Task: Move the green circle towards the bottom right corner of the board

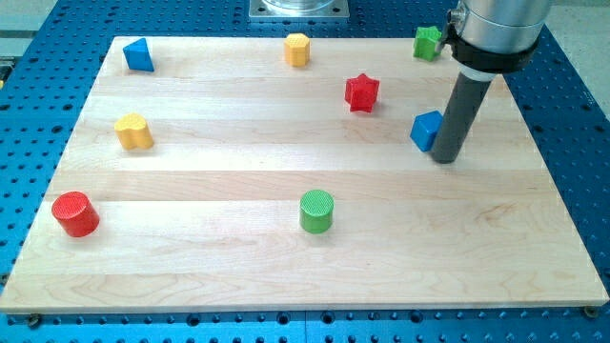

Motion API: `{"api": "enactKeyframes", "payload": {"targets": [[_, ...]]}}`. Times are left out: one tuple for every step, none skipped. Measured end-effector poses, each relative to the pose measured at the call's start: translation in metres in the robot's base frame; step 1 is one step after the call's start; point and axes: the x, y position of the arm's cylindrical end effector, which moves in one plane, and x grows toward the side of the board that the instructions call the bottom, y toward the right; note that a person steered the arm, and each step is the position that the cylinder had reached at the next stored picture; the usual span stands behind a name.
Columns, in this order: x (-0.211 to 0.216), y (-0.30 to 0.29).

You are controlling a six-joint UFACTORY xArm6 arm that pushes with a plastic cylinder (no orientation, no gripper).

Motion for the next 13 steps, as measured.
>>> {"api": "enactKeyframes", "payload": {"targets": [[-0.005, -0.041], [-0.012, -0.096], [0.012, -0.152], [0.017, -0.2], [0.023, -0.216], [0.034, -0.216], [0.07, -0.213], [0.087, -0.169], [0.089, -0.124], [0.091, -0.127], [0.121, -0.127], [0.135, -0.058], [0.109, -0.08]]}}
